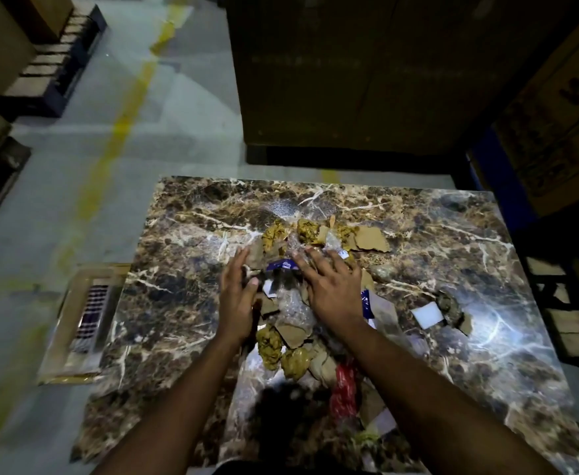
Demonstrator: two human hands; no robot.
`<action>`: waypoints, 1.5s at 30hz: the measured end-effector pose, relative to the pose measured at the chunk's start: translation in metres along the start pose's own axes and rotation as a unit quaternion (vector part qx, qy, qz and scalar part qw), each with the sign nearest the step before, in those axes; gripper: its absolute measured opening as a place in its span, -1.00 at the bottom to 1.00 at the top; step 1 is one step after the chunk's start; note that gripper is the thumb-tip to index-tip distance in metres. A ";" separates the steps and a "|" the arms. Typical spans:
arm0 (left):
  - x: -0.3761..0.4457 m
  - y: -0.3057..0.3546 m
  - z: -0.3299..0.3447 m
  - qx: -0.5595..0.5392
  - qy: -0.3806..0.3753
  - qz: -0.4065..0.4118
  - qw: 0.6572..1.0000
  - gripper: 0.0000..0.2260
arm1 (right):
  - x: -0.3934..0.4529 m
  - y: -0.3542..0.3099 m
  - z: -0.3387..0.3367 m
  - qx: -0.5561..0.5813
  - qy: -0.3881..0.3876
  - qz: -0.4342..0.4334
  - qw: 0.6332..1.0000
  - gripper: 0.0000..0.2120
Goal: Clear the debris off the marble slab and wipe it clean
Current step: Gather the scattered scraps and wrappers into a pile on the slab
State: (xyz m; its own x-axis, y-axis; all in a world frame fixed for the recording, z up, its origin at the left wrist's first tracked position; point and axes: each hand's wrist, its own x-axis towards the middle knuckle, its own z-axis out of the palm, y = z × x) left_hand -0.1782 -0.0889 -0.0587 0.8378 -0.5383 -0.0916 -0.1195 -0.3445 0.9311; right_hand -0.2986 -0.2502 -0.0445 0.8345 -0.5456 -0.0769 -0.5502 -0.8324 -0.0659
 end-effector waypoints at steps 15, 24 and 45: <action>-0.021 -0.017 -0.019 -0.006 -0.133 -0.038 0.990 -0.47 | -0.001 0.002 0.002 0.003 0.024 -0.006 1.000 -0.29; -0.126 -0.077 0.011 0.379 -0.191 0.096 0.901 -0.02 | -0.004 0.003 0.008 -0.006 0.038 0.006 0.999 -0.31; -0.059 0.054 0.056 0.321 -0.103 0.191 0.922 -0.19 | -0.010 0.016 0.001 0.223 0.086 0.011 0.971 -0.38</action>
State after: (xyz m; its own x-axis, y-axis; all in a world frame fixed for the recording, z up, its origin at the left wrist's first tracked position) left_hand -0.2639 -0.1186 -0.0228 0.5584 -0.8263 0.0737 -0.7310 -0.4481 0.5146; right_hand -0.3160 -0.2579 -0.0454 0.7942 -0.6022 0.0811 -0.4927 -0.7163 -0.4942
